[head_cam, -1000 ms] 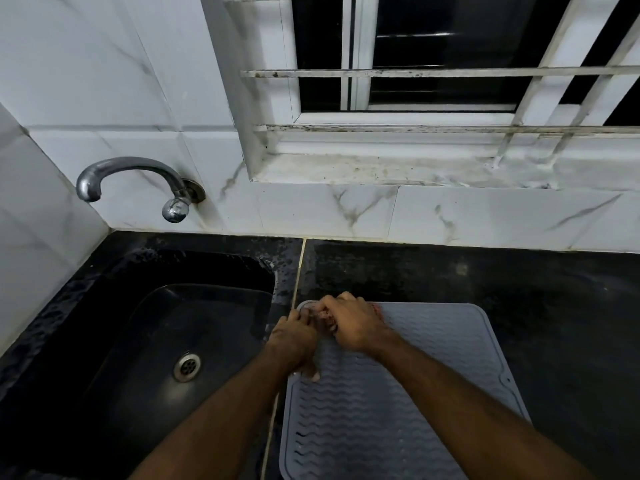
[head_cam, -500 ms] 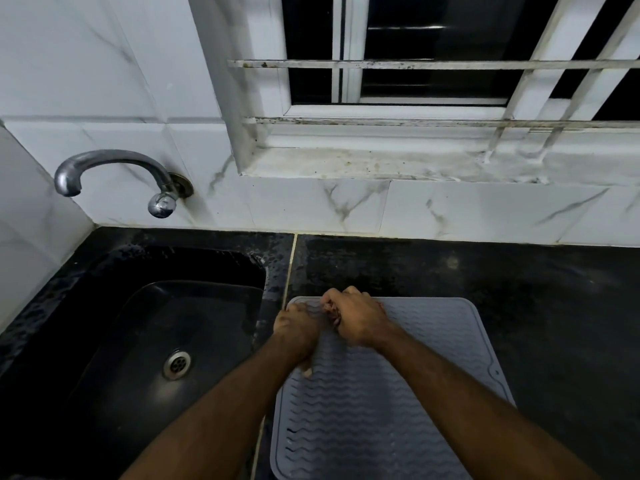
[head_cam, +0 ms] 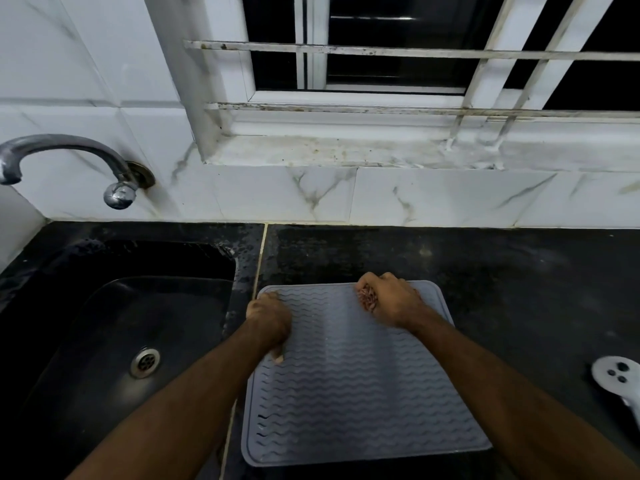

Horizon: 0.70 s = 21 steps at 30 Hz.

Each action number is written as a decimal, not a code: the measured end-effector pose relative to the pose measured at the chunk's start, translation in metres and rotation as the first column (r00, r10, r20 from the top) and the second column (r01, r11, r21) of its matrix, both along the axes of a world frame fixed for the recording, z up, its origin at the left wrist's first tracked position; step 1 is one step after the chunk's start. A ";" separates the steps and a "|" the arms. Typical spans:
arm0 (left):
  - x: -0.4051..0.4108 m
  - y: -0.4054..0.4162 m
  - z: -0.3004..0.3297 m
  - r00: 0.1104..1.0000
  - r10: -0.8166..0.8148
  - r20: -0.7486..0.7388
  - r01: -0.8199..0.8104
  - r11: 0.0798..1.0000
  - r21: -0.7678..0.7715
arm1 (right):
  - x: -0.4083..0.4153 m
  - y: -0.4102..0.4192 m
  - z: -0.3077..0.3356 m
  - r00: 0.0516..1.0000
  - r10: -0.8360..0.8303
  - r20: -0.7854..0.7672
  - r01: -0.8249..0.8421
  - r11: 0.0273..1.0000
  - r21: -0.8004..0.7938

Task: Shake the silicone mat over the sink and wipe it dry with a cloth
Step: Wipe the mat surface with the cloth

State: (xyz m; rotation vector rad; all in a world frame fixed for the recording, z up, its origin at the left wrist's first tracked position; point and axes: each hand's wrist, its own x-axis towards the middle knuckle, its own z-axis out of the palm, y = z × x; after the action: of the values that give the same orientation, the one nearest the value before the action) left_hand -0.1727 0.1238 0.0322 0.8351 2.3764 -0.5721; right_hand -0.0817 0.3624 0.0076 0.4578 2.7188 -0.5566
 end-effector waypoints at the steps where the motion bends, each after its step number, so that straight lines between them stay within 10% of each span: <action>1: 0.000 -0.001 0.000 1.000 0.006 0.001 -0.006 1.000 0.004 | 0.003 0.005 0.001 1.000 -0.014 0.000 0.014 1.000 0.002; 16: 0.007 -0.002 0.007 0.999 0.041 -0.035 -0.040 0.999 0.016 | 0.043 0.053 0.017 0.905 -0.426 -0.010 0.423 0.894 0.150; 21: 0.013 0.022 0.005 0.989 -0.124 -0.080 0.112 0.984 -0.140 | 0.011 -0.024 0.018 0.938 -0.317 -0.142 0.331 0.939 0.088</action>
State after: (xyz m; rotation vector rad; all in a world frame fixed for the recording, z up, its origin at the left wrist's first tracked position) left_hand -0.1597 0.1457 0.0373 0.9120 2.3477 -0.8243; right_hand -0.0710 0.3387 0.0258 0.9442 2.8204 -0.5340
